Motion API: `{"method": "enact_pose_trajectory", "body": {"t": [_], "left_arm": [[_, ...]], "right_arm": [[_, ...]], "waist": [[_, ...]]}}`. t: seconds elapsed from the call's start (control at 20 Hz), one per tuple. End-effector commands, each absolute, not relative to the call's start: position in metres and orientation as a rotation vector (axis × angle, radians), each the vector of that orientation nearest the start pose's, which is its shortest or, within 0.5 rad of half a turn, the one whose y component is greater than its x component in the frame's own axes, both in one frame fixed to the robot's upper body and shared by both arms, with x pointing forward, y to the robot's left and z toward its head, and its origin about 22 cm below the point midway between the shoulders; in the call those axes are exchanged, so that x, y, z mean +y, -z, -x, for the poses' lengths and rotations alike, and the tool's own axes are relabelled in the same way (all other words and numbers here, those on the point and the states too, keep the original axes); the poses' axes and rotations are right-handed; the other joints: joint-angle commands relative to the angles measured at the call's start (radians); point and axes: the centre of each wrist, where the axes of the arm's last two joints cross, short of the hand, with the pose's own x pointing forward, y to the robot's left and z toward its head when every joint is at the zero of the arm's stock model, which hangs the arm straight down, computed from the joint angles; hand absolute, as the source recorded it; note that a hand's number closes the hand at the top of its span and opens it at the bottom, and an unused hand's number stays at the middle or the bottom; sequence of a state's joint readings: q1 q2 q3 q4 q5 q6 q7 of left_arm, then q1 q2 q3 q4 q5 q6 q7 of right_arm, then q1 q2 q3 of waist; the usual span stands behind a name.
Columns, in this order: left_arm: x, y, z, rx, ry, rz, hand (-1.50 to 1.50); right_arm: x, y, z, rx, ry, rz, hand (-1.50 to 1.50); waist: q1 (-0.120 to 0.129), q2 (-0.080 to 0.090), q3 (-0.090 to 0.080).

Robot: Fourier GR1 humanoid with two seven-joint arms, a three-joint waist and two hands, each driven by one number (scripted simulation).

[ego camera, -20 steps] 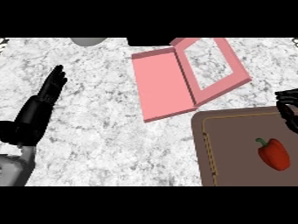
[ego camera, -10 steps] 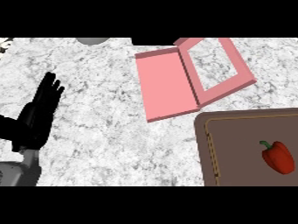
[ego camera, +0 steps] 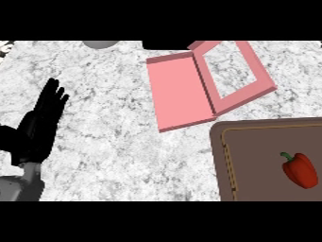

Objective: Pick the bell pepper from the tray and place it in the cardboard box

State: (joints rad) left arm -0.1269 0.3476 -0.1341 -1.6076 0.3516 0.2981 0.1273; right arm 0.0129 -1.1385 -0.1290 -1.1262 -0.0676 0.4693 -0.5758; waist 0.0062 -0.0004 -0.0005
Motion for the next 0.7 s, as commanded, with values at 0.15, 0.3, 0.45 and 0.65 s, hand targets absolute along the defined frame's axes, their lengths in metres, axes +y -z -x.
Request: {"method": "enact_pose_trajectory", "body": {"t": [0.15,0.3,0.45,0.65], "left_arm": [[0.255,-0.065,-0.272,-1.549,-0.11,-0.079,0.0],[0.259,-0.048,-0.263,-1.535,-0.122,-0.085,0.0],[0.27,-0.037,-0.271,-1.55,-0.135,-0.086,0.0],[0.261,-0.04,-0.252,-1.538,-0.093,-0.069,0.0]], "right_arm": [[-0.505,-0.197,-0.241,-1.302,-1.021,0.314,-1.5],[-0.491,-0.199,-0.225,-1.316,-1.038,0.232,-1.5],[-0.474,-0.191,-0.234,-1.334,-1.025,0.214,-1.5],[-0.454,-0.174,-0.241,-1.319,-1.026,0.249,-1.5]], "waist": [[0.0,0.0,0.0],[-0.023,-0.004,-0.001],[-0.016,-0.001,-0.001],[-0.004,0.0,0.0]]}}
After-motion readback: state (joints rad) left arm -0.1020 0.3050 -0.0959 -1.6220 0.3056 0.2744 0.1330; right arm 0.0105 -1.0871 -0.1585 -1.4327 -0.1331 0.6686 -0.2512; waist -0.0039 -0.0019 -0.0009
